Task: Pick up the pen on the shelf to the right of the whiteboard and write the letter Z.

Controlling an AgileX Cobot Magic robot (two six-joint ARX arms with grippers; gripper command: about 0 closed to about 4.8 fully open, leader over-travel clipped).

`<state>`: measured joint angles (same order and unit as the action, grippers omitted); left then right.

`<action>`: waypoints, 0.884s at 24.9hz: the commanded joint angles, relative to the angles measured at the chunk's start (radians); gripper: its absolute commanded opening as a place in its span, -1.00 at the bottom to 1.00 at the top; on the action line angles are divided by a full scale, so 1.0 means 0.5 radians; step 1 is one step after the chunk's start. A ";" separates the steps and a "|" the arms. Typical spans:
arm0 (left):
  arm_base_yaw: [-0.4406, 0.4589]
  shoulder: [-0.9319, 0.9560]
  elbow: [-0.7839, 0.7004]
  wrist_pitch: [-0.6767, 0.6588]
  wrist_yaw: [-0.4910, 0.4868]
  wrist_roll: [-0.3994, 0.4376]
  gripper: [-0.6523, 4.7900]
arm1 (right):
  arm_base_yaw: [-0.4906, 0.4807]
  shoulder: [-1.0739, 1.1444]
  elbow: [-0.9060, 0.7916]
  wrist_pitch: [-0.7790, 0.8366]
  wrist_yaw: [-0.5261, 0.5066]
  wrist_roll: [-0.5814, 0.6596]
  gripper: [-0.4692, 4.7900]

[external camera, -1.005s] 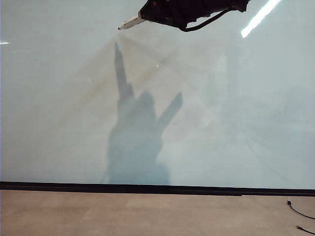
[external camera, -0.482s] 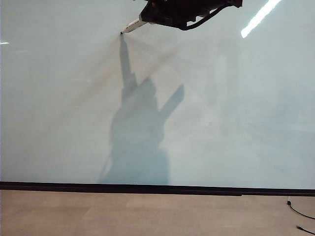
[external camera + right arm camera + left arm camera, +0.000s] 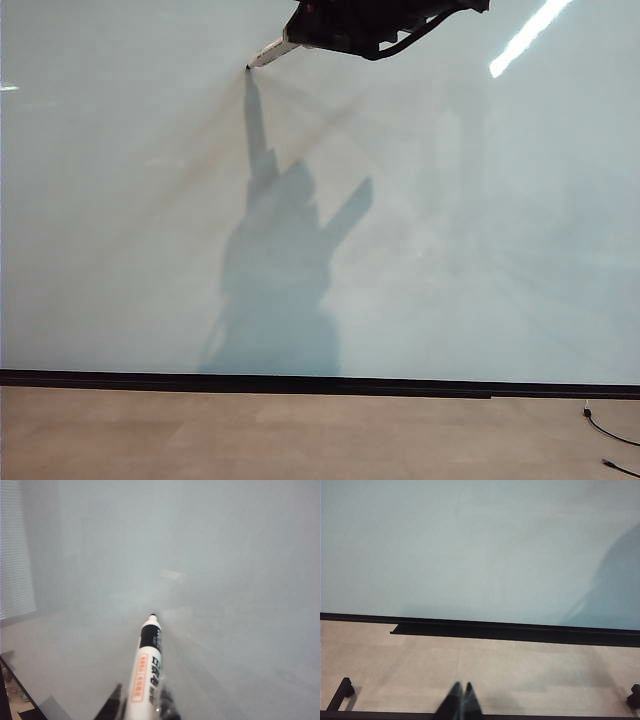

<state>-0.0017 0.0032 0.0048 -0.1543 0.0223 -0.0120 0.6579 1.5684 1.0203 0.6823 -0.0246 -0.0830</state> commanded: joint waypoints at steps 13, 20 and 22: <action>-0.001 0.000 0.004 0.010 0.001 0.008 -0.78 | -0.064 -0.088 0.002 -0.069 0.066 -0.006 -0.86; -0.001 0.000 0.004 0.011 0.001 0.008 -0.78 | -0.082 -0.136 -0.021 -0.130 0.108 -0.006 -0.86; -0.001 0.000 0.004 0.010 0.001 0.008 -0.78 | -0.092 -0.148 -0.032 -0.134 0.112 -0.006 -0.86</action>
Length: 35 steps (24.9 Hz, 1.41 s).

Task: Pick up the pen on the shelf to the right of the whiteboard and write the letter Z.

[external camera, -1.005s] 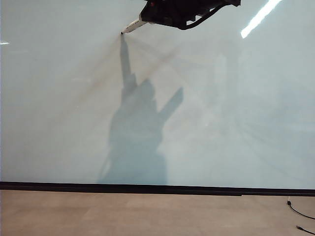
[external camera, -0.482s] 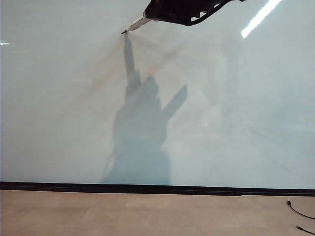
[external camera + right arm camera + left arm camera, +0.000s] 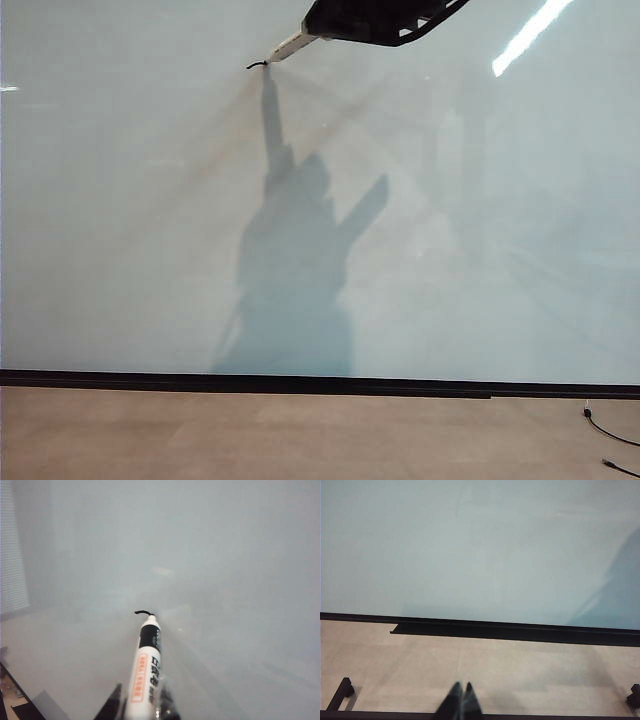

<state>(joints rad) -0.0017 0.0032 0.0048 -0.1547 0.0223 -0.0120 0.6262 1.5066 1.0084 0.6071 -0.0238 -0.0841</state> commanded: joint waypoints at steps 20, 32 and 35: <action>-0.001 0.000 0.004 0.011 0.001 0.008 -0.78 | -0.140 -0.269 -0.252 0.050 0.208 -0.007 -0.86; -0.001 0.000 0.004 0.011 0.001 0.008 -0.78 | 0.111 -0.256 -0.251 -0.008 0.091 -0.035 -0.86; -0.001 0.000 0.004 0.011 0.002 0.008 -0.78 | 0.183 -0.208 -0.249 0.004 0.151 -0.050 -0.86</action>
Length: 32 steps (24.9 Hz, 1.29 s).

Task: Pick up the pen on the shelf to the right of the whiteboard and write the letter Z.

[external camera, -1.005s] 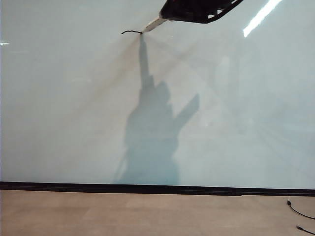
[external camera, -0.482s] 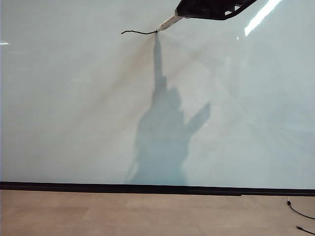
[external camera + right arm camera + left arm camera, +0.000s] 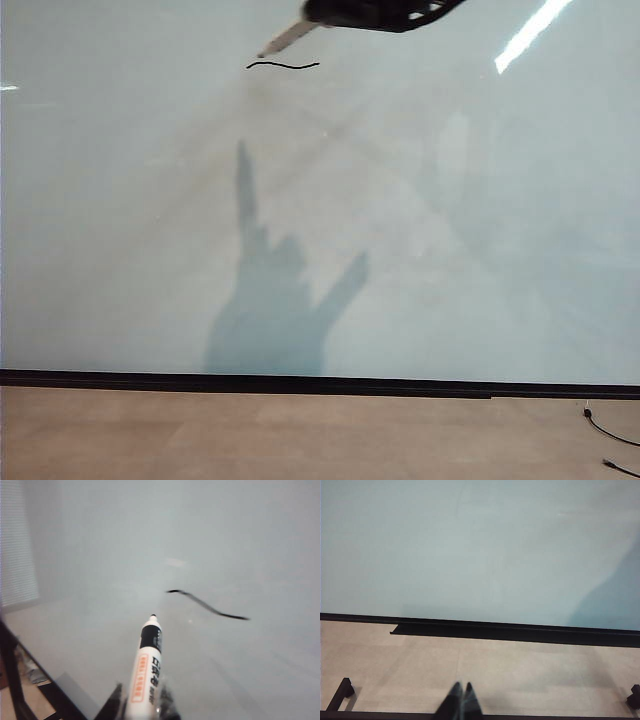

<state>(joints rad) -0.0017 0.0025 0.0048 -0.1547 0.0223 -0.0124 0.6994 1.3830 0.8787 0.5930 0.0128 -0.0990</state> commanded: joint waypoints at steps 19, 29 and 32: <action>-0.001 0.002 0.004 0.011 0.001 0.009 -0.78 | 0.060 0.518 0.205 0.072 0.075 -0.020 -0.86; -0.001 0.002 0.004 0.011 0.001 0.009 -0.78 | 0.045 0.541 0.237 0.005 0.140 -0.021 -0.86; -0.001 0.002 0.004 0.011 0.001 0.009 -0.78 | 0.045 0.540 0.237 0.002 0.203 -0.021 -0.86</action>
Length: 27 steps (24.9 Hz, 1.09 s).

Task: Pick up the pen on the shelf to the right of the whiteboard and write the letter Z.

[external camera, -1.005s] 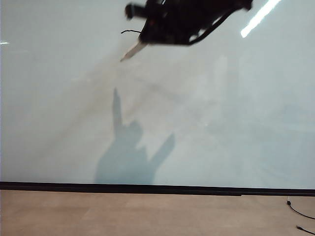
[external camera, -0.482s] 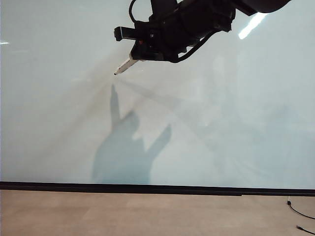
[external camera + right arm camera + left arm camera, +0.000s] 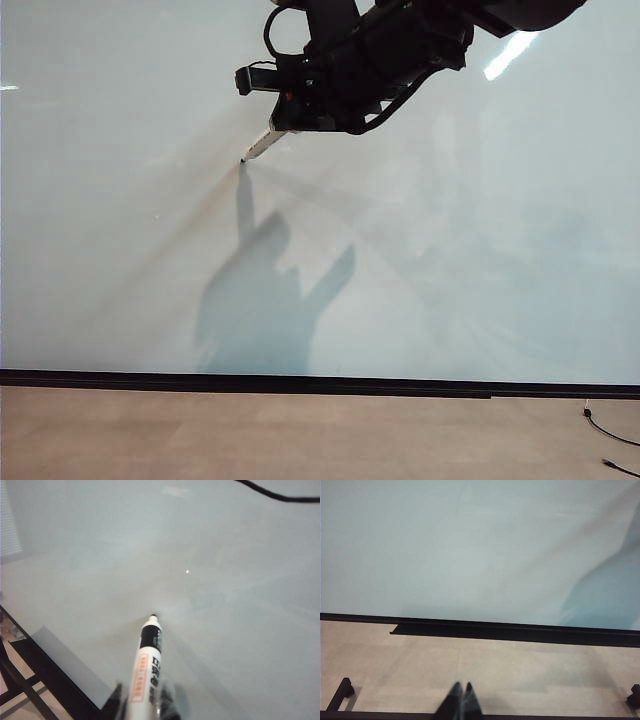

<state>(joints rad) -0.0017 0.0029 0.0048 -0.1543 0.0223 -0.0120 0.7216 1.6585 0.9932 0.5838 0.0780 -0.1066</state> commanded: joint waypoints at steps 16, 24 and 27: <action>-0.001 0.001 0.004 0.011 0.001 0.008 -0.78 | -0.003 -0.081 0.016 0.020 0.257 -0.123 -0.86; -0.001 0.001 0.004 0.010 0.001 0.008 -0.78 | -0.032 -0.159 0.016 -0.027 0.282 -0.179 -0.86; -0.001 0.001 0.004 0.011 0.001 0.008 -0.78 | -0.033 -0.192 0.016 -0.026 0.305 -0.210 -0.86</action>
<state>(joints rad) -0.0017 0.0032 0.0044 -0.1547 0.0223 -0.0120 0.7147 1.5776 0.9928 0.5312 0.1650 -0.1989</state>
